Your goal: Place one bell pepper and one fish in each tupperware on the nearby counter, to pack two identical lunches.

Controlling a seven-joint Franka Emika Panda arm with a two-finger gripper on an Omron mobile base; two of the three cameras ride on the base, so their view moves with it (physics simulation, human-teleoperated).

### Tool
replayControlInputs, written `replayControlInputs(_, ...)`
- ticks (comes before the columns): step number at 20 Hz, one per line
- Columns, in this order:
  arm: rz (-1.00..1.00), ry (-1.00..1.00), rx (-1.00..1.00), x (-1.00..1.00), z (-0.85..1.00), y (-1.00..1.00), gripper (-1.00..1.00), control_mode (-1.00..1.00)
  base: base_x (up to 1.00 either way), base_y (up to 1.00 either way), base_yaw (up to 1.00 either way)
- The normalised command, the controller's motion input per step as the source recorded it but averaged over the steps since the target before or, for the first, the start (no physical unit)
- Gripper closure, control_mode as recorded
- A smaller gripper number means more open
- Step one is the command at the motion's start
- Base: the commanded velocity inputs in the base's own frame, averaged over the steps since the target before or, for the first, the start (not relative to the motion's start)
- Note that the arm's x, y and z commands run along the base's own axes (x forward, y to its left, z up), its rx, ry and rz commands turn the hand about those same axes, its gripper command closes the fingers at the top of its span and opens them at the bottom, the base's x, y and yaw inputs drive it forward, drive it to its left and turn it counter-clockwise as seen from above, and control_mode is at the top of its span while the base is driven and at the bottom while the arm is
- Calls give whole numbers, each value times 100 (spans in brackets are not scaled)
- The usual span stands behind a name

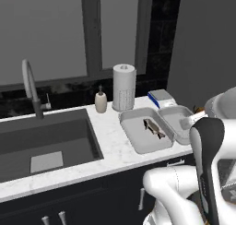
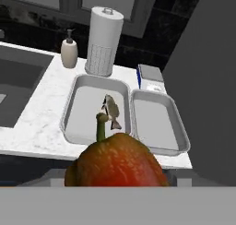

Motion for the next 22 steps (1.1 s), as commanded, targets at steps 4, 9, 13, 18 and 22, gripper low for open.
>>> replayControlInputs(4, 0, 3, -1, 25, -13, 21, 100, -100, 75, 75, -1)
replayControlInputs(9, 0, 23, 1, 83, -61, 5, 100, -100, 0, 0, 0)
replayControlInputs(13, 0, 22, 6, 44, -85, -45, 100, -100, 0, 0, 0)
replayControlInputs(18, 0, 7, 4, 53, -96, -18, 100, -100, 0, 0, 0)
replayControlInputs(22, 0, 0, 2, 76, -68, 0, 100, -100, 0, 0, 0)
